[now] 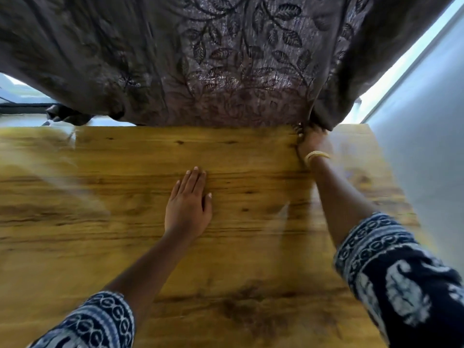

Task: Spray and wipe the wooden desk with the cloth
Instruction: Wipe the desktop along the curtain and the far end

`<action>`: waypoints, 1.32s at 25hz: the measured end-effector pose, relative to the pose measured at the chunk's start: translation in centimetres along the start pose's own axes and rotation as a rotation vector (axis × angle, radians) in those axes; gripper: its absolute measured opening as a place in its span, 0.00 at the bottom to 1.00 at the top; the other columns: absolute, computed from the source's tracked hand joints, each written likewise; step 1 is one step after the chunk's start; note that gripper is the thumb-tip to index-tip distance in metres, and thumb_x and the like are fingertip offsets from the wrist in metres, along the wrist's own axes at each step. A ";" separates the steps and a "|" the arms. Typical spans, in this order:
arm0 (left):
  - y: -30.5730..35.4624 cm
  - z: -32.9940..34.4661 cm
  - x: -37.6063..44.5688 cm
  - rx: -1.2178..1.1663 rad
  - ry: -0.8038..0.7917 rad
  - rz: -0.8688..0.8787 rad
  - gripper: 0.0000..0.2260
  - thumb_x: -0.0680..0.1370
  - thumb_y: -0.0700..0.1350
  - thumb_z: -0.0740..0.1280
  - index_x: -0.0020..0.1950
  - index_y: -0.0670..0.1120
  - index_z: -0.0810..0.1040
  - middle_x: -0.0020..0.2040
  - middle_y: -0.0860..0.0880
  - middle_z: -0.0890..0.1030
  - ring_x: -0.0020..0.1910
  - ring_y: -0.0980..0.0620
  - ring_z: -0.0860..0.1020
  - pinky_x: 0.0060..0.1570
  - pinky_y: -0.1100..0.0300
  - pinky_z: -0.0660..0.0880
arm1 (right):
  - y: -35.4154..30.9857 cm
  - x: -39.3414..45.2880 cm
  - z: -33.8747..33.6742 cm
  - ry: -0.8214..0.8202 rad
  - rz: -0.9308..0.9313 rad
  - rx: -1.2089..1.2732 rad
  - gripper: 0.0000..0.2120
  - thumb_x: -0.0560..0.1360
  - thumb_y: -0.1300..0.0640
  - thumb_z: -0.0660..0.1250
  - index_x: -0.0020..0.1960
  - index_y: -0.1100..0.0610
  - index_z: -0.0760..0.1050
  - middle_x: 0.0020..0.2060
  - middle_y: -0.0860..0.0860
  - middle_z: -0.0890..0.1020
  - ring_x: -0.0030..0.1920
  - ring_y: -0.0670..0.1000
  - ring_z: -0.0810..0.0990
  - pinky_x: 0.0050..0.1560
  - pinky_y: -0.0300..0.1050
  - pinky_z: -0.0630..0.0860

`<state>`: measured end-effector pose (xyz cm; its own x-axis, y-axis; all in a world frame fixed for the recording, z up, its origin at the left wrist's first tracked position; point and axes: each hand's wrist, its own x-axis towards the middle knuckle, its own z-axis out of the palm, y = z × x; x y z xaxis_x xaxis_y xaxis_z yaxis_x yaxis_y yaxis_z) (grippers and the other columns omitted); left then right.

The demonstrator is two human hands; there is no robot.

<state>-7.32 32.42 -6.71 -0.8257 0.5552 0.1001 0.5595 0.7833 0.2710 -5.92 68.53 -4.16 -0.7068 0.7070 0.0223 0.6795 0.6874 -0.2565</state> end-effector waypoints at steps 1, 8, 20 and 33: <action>0.1 -0.1 0.0 0.001 -0.007 0.006 0.26 0.81 0.51 0.56 0.79 0.46 0.57 0.79 0.47 0.58 0.78 0.49 0.55 0.76 0.51 0.55 | -2.0 -1.0 0.3 0.009 0.022 -0.032 0.21 0.79 0.54 0.56 0.70 0.57 0.71 0.69 0.58 0.71 0.69 0.61 0.67 0.67 0.54 0.68; 3.2 -0.1 2.1 0.015 0.028 -0.097 0.17 0.77 0.44 0.61 0.64 0.40 0.73 0.61 0.41 0.75 0.61 0.40 0.73 0.61 0.46 0.71 | -10.7 -10.6 3.3 -0.092 -0.545 -0.006 0.24 0.80 0.54 0.56 0.76 0.50 0.62 0.76 0.46 0.62 0.74 0.54 0.62 0.70 0.52 0.67; 10.1 3.7 6.1 0.050 -0.048 0.087 0.25 0.80 0.53 0.52 0.77 0.48 0.60 0.78 0.46 0.59 0.78 0.46 0.55 0.75 0.44 0.54 | 11.2 -6.4 -2.4 0.173 0.200 -0.085 0.23 0.79 0.57 0.58 0.74 0.57 0.66 0.74 0.55 0.66 0.71 0.60 0.67 0.72 0.52 0.62; 11.0 3.2 8.2 0.007 0.048 0.052 0.18 0.78 0.45 0.61 0.68 0.47 0.73 0.61 0.46 0.72 0.58 0.43 0.72 0.53 0.48 0.74 | 5.9 -2.8 -1.0 0.051 -0.353 0.073 0.19 0.78 0.52 0.60 0.68 0.47 0.74 0.69 0.49 0.75 0.64 0.55 0.75 0.63 0.48 0.73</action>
<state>-7.71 46.49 -6.02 -0.7976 0.5817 0.1596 0.6025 0.7555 0.2573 0.24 70.78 -4.77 -0.8834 0.4370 0.1693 0.3783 0.8782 -0.2927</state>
